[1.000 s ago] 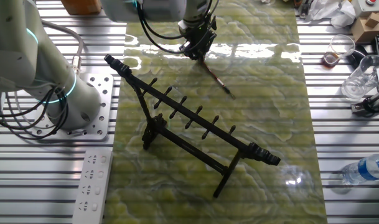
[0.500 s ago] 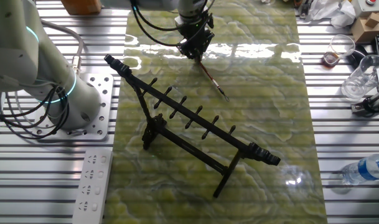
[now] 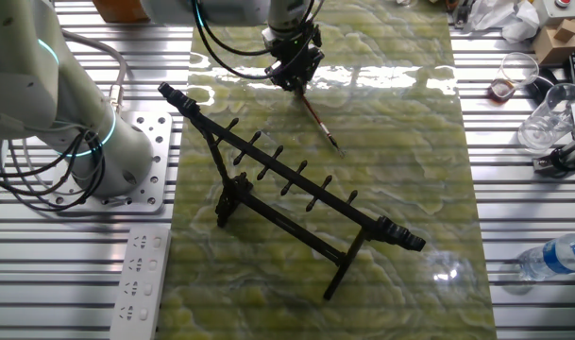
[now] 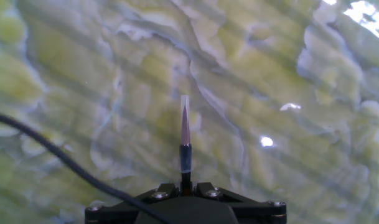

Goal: Place the brush on the pen rack

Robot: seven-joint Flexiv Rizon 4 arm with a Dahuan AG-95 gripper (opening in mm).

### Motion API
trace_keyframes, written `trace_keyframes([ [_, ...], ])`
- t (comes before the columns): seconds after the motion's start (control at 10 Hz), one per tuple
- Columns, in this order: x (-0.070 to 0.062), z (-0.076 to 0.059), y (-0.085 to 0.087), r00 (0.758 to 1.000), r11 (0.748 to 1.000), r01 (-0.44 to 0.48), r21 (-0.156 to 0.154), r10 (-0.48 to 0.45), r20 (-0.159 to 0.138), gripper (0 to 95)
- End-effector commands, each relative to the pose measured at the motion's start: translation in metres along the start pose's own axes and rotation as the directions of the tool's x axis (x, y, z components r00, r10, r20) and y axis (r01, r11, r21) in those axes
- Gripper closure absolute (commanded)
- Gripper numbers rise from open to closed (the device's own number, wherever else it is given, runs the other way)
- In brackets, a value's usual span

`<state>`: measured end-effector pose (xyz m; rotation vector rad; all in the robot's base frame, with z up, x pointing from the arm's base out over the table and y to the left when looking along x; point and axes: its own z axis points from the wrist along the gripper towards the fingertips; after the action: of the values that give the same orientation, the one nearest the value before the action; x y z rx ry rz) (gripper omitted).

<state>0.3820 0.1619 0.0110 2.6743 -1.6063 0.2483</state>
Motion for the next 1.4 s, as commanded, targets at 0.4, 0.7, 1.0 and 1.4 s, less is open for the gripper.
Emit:
trace_keyframes([
  [0.4,-0.001,-0.022,0.003,0.999,0.999,-0.043,-0.01,0.043,-0.022,95.0],
  [0.7,-0.001,-0.026,0.006,0.995,0.996,-0.085,-0.02,0.085,-0.045,95.0],
  [1.0,-0.001,-0.029,0.007,0.989,0.99,-0.135,-0.034,0.132,-0.071,95.0],
  [1.4,-0.003,-0.039,0.008,0.978,0.983,-0.18,-0.045,0.174,-0.112,95.0],
])
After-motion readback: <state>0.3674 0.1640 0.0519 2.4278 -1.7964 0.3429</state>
